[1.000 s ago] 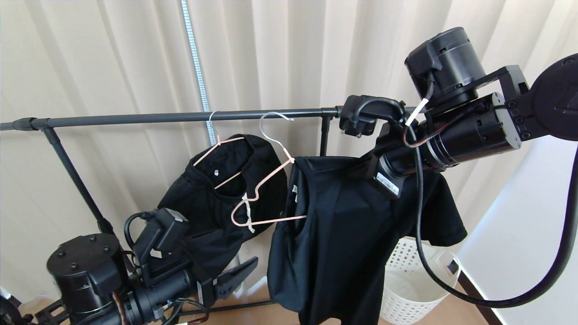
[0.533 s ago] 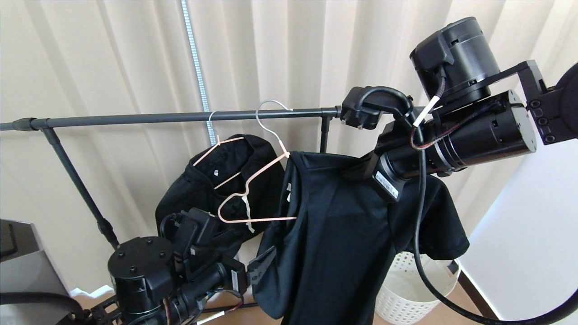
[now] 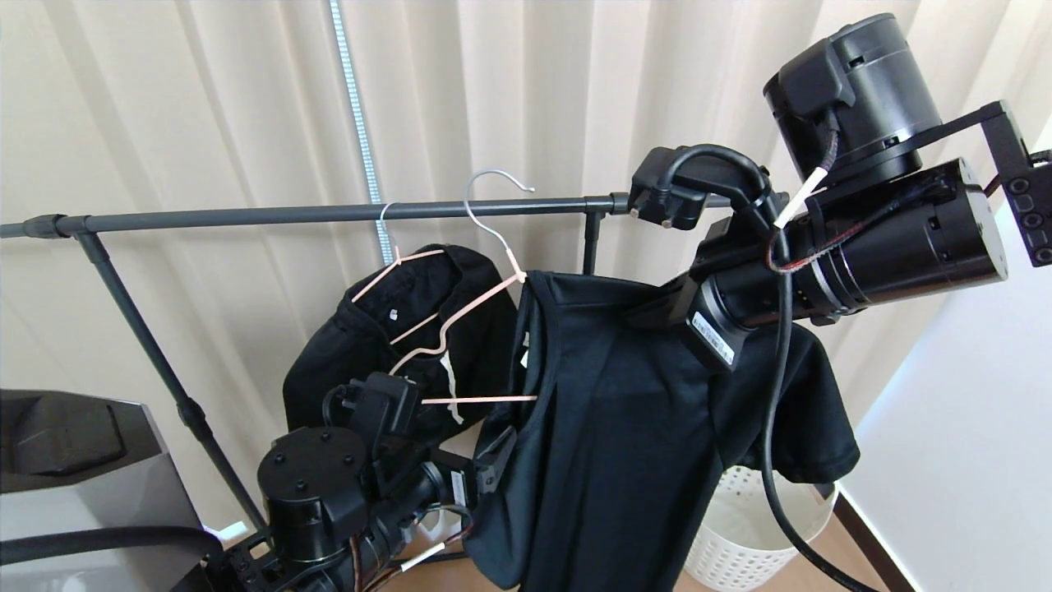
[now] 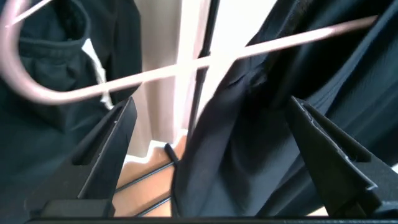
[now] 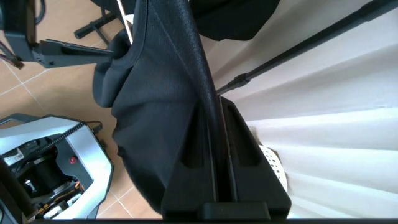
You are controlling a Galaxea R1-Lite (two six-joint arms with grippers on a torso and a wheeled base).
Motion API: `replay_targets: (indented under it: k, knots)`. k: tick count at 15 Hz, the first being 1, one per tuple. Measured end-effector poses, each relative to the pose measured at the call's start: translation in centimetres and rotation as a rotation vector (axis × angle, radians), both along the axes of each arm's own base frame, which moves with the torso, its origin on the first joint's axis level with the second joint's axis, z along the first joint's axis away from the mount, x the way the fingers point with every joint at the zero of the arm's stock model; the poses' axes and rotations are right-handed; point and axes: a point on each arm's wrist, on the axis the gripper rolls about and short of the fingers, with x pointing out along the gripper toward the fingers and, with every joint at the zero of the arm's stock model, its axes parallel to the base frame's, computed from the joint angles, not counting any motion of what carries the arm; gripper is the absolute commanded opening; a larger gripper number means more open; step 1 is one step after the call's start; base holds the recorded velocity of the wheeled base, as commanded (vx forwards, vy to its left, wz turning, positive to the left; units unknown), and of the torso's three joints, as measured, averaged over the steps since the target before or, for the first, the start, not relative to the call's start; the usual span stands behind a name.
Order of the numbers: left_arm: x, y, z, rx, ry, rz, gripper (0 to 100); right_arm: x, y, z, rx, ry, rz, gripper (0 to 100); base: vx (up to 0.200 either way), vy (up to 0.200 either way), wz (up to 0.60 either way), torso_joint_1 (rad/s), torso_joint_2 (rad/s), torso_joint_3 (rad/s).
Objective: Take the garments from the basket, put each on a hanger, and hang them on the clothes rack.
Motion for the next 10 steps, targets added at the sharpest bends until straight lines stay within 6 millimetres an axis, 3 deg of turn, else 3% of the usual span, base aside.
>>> replay_targets:
  k: [9, 10]
  knots:
    - [1.0, -0.7, -0.3, 0.004, -0.023, 0.098, 100, -1.0, 0.5, 0.4, 0.044, 0.020, 0.001, 0, 0.000, 0.000, 0.00, 0.000, 0.00, 0.000]
    - [1.1, -0.7, -0.4, 0.005, -0.024, 0.109, 0, -1.1, 0.5, 0.5, 0.049, 0.020, 0.002, 0, 0.000, 0.000, 0.00, 0.000, 0.00, 0.000]
